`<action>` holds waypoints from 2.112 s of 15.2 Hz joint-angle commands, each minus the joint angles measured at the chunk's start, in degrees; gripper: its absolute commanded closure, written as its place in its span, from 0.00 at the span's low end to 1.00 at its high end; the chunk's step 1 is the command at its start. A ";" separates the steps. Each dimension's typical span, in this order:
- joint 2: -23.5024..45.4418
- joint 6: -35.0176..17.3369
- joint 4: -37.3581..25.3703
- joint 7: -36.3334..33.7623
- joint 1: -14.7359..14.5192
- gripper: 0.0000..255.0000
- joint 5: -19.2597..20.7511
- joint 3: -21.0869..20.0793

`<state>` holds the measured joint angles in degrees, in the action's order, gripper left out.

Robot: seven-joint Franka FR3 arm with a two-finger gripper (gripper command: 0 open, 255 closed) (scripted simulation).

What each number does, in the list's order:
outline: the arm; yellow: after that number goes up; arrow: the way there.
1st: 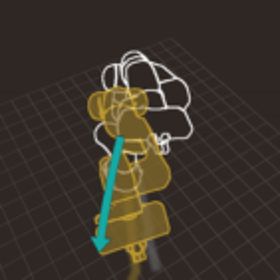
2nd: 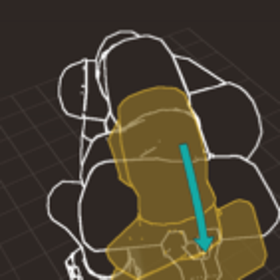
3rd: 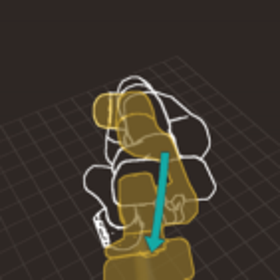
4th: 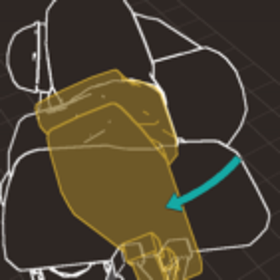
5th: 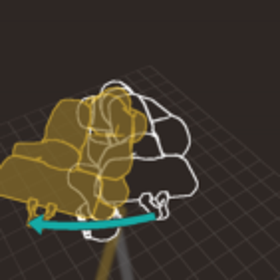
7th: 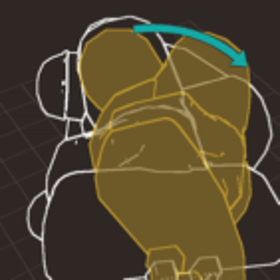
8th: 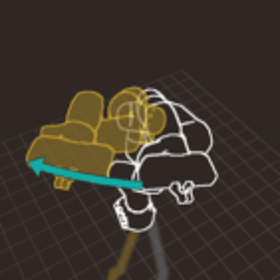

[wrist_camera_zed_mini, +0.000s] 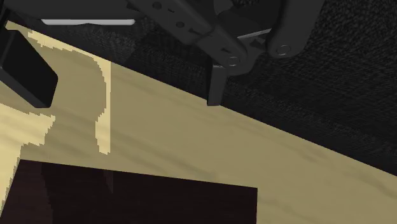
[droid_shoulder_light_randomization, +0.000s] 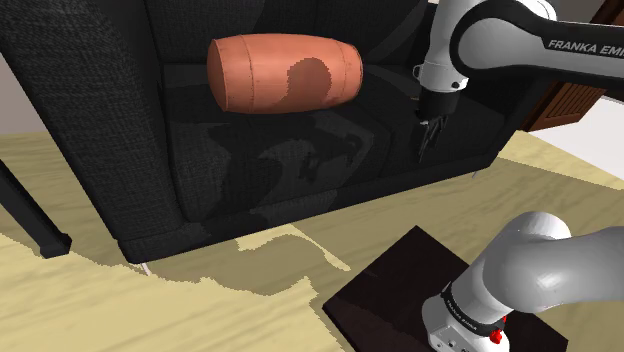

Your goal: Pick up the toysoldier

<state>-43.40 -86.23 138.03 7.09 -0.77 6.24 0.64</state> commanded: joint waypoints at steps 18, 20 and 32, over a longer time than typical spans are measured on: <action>28.50 3.76 -33.15 11.36 7.44 0.00 4.90 14.22; 32.44 4.89 -38.28 13.01 8.27 0.00 4.46 15.85; 37.65 1.15 -39.74 14.79 9.94 0.00 3.52 18.39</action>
<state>-5.72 -84.55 97.76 21.95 9.17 9.75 19.02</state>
